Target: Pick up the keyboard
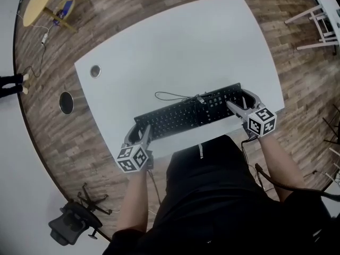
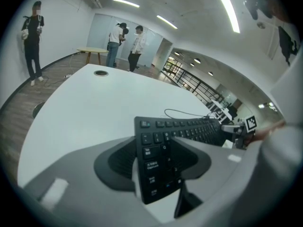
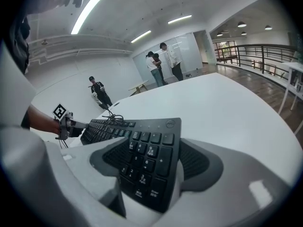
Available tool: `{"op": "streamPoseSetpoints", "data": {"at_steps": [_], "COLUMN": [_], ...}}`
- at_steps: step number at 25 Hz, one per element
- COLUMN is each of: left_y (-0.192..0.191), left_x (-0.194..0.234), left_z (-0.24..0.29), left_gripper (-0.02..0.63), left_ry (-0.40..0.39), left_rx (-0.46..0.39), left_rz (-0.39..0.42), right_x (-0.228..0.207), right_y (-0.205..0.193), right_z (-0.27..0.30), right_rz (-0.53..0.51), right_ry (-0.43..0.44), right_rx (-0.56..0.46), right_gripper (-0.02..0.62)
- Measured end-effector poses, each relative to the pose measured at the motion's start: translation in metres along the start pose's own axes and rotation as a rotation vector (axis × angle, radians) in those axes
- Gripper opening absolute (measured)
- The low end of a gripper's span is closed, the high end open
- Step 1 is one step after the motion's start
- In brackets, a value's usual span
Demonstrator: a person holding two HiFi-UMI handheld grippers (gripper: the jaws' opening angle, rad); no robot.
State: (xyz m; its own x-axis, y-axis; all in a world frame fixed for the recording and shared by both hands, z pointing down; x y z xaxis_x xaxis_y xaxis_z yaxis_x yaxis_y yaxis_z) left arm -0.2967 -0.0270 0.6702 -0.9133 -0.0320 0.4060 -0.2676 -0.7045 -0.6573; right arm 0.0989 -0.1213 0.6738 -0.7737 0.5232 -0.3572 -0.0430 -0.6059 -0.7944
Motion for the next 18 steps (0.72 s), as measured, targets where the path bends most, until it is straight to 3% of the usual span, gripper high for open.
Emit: {"op": "streamPoseSetpoints", "data": {"at_steps": [11, 18], "left_y": [0.014, 0.044], "left_x": [0.016, 0.01], "left_z": [-0.016, -0.011], "left_gripper": [0.225, 0.225], "left_ry": [0.015, 0.004], "left_rx": [-0.052, -0.112], "left_rz": [0.02, 0.057], "right_x": [0.02, 0.017], "right_y": [0.015, 0.04], "right_z": [0.012, 0.015], "right_rz": [-0.013, -0.049], "right_ry": [-0.021, -0.03], "right_rx": [-0.082, -0.138], "right_gripper": [0.331, 0.327]}}
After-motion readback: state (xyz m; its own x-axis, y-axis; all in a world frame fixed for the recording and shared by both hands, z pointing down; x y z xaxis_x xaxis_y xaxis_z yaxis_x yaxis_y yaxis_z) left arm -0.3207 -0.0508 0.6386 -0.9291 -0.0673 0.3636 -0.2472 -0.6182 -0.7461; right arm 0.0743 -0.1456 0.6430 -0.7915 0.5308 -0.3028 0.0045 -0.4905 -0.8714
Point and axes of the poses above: the fingertips, and each gripper's own axes: z forward along the fingers, x to its left, y out of its top, the point moved 3 cm from there along -z, backward along the fingers, and after that the axes turned 9 degrees about -x, right-handed, at the moved point
